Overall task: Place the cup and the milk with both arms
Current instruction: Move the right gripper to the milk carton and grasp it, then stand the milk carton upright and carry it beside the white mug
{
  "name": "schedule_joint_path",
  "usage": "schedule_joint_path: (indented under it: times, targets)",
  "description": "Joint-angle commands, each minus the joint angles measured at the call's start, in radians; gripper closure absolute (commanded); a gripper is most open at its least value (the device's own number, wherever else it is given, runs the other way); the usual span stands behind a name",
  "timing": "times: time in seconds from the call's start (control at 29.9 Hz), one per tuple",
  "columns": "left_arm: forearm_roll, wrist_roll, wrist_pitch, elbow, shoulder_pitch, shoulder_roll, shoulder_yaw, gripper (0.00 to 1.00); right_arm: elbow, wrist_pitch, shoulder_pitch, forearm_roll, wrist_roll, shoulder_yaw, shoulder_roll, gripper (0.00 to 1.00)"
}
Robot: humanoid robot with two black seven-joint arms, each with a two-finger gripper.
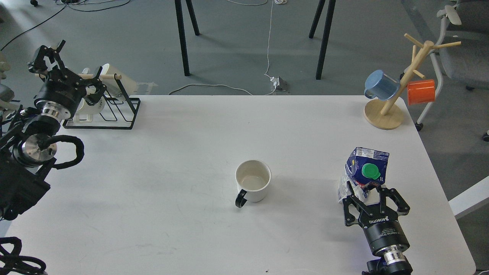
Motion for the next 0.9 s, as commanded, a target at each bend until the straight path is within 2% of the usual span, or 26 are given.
schedule_joint_path:
  times: [0.0, 0.13, 0.3, 0.6, 0.87]
  targets:
    - [0.000, -0.002, 0.000, 0.025, 0.001, -0.003, 0.000, 0.00, -0.010, 0.000, -0.001, 0.000, 0.000, -0.003, -0.003, 0.65]
    - [0.000, -0.004, 0.000, 0.037, 0.001, -0.003, 0.000, 0.00, -0.015, 0.000, -0.003, 0.000, 0.000, -0.017, -0.003, 0.74]
    - [0.000, -0.004, 0.000, 0.039, 0.001, -0.003, 0.001, 0.00, 0.005, 0.000, -0.001, 0.000, 0.000, -0.030, 0.005, 0.81]
    - [0.001, -0.008, 0.000, 0.056, -0.007, -0.005, 0.000, 0.00, 0.033, 0.000, 0.075, 0.000, -0.002, -0.128, 0.062, 0.81]
    - [0.001, -0.008, 0.000, 0.080, -0.004, -0.005, 0.001, 0.00, -0.042, 0.000, 0.132, 0.001, -0.002, -0.191, 0.099, 0.81]
